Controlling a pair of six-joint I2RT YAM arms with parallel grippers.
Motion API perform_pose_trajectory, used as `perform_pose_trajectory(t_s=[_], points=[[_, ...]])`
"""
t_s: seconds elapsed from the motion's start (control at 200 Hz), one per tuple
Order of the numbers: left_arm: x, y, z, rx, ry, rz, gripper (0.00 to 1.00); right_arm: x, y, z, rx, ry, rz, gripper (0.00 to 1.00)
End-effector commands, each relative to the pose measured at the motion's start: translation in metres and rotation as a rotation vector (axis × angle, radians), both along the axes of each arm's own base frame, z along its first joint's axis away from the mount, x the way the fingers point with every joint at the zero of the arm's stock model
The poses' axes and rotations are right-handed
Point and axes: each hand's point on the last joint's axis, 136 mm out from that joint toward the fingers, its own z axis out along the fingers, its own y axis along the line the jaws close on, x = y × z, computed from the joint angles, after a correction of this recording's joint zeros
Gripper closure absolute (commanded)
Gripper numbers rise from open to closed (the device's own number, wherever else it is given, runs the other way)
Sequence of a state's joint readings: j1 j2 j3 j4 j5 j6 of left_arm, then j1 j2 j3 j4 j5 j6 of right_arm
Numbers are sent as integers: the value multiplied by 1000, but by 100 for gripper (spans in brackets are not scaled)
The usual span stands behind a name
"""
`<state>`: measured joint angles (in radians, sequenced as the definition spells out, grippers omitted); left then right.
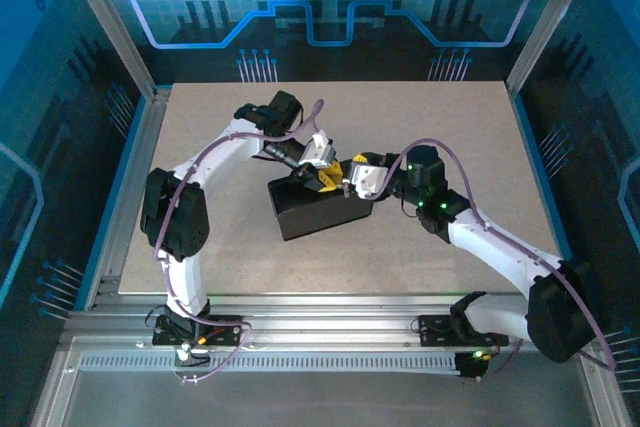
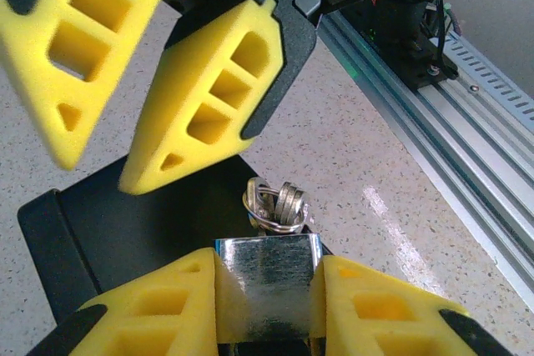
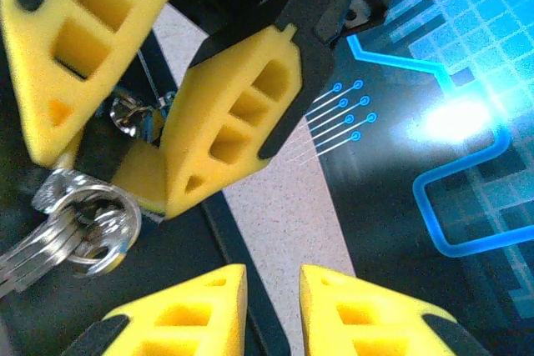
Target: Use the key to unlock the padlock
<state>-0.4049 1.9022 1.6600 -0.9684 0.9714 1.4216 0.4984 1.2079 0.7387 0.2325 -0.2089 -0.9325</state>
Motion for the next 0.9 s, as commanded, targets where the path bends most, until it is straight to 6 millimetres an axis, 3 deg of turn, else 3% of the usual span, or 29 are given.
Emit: perform_pose_trajectory(t_s=[0.0, 0.26, 0.39, 0.695, 0.81, 0.895], points=[[-4, -1, 26, -103, -11, -35, 100, -11, 2, 7, -26, -10, 34, 76], [-3, 1, 28, -113, 3, -38, 100, -31, 15, -2, -64, 49, 91, 76], [-4, 0, 28, -116, 9, -44, 100, -33, 22, -8, -97, 38, 100, 77], [-4, 1, 27, -113, 11, -50, 100, -36, 29, -1, -98, 7, 113, 80], [-3, 1, 27, -112, 5, -48, 100, -43, 29, 4, -62, 85, 122, 76], [-2, 1, 27, -111, -1, -45, 100, -49, 28, -4, -67, 202, 124, 73]])
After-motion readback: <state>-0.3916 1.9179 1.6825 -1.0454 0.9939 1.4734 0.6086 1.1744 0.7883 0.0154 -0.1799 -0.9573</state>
